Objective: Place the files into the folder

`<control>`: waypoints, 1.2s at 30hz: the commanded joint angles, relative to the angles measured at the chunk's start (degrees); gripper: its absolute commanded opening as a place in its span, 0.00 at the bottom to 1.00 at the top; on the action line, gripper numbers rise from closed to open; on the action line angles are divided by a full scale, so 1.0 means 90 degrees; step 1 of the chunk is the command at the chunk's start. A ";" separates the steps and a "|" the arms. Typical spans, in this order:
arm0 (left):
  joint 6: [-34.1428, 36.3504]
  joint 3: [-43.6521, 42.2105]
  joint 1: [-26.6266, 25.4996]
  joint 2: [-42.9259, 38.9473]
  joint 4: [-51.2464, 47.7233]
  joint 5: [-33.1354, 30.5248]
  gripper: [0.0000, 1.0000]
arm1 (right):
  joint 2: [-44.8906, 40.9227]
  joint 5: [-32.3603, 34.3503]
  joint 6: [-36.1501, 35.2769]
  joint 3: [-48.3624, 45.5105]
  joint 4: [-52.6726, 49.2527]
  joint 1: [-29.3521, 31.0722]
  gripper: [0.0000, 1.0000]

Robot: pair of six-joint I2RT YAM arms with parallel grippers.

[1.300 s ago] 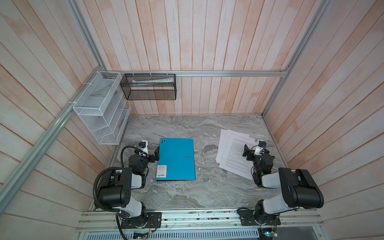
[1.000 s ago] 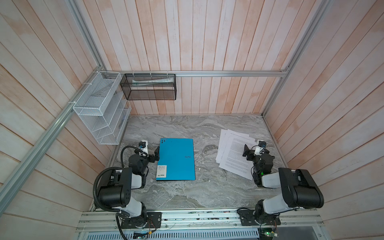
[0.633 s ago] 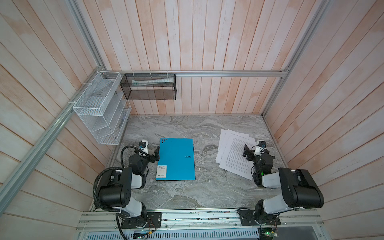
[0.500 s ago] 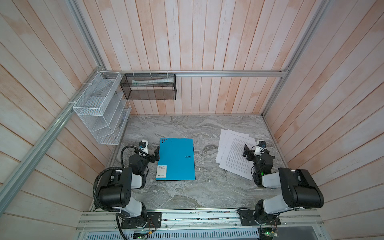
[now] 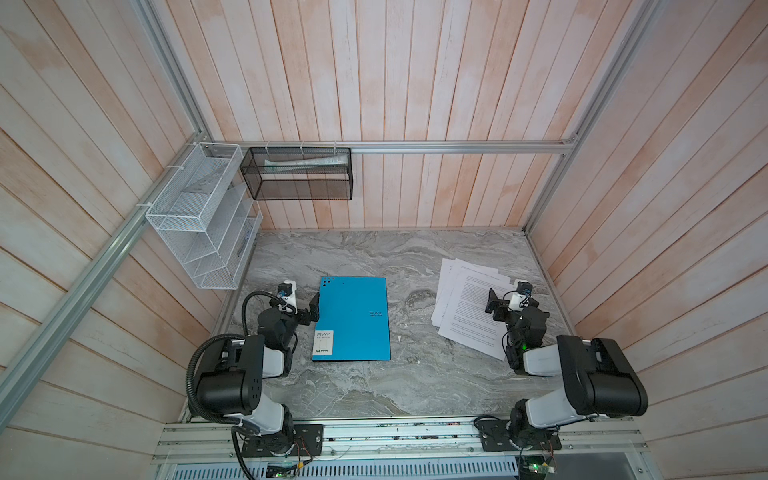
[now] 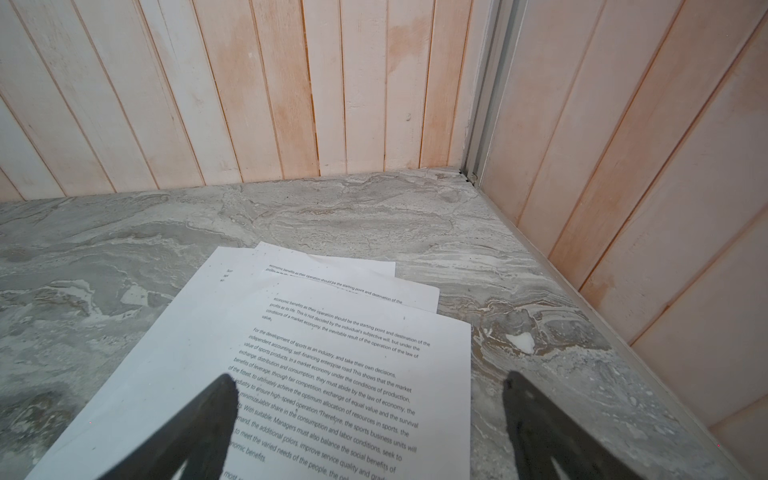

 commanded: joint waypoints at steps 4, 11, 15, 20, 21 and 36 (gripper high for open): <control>0.0018 0.0111 -0.0018 -0.0096 0.0053 0.0072 1.00 | 0.0010 0.0355 0.0143 0.0075 0.0170 0.0048 0.98; 0.0133 0.0943 -0.0028 -0.1089 -0.2358 0.0494 1.00 | -0.0854 0.0783 0.0131 0.0476 -0.1335 0.0129 0.98; 0.0324 0.2028 -0.0083 -0.1597 -0.4994 0.0709 1.00 | -0.1563 0.1447 0.0326 0.0900 -0.2540 0.0395 0.98; 0.1218 0.3841 -0.0646 -0.1992 -0.8909 0.0878 1.00 | -0.1935 0.1680 0.2705 0.3554 -0.7747 0.0492 0.98; 0.1289 0.4114 -0.0861 -0.1978 -0.9486 0.0725 1.00 | -0.1944 0.1350 0.2834 0.3877 -0.8382 0.0551 0.98; -0.1148 0.5736 -0.1303 0.0520 -1.2339 0.1114 0.89 | -0.2611 -0.0663 0.3971 0.3400 -0.9745 0.2796 0.87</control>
